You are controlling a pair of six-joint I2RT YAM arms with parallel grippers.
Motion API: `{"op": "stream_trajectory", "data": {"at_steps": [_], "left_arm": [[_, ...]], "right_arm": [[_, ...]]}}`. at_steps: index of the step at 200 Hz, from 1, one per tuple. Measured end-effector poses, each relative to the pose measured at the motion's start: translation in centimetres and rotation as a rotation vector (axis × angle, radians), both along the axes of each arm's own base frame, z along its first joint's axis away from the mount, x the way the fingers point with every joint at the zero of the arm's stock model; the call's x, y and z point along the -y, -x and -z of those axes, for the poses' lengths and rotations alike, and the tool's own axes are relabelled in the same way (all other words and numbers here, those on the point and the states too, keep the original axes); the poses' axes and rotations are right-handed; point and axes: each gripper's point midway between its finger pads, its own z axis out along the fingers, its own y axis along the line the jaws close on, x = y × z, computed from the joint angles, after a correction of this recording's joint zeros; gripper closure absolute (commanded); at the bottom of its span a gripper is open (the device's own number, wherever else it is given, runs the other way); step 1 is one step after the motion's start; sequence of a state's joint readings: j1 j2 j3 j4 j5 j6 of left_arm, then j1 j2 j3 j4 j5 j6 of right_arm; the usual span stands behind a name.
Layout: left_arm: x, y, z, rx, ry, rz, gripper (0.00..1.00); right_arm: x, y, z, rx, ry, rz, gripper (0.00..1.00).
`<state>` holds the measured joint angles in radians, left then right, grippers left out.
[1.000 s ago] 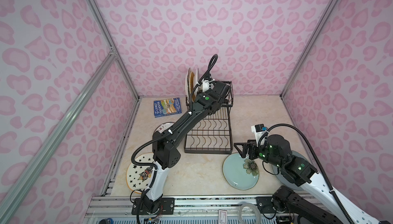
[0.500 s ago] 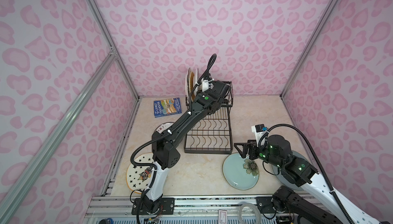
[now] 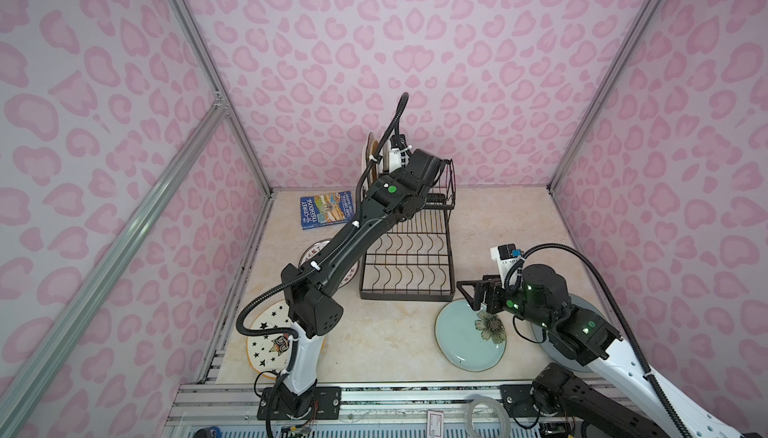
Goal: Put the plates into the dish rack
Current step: 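Open the left gripper and lift it off the placed mat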
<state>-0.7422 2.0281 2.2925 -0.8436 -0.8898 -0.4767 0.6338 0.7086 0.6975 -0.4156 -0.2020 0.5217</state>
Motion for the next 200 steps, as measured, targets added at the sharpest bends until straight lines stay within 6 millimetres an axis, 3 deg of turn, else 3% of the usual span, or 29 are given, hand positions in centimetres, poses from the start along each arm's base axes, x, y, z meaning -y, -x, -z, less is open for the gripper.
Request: {"op": "stream_trajectory", "data": {"at_steps": [149,200], "left_arm": [[1.3,4.3,-5.5,0.024,0.121,0.185,0.73],[1.8,6.6,-7.3,0.018,0.178,0.306,0.70]], "right_arm": [[0.8,0.6,-1.0,0.021,-0.030,0.017,0.02],[1.4,0.7,-1.1,0.024,-0.027,0.031,0.02]]}}
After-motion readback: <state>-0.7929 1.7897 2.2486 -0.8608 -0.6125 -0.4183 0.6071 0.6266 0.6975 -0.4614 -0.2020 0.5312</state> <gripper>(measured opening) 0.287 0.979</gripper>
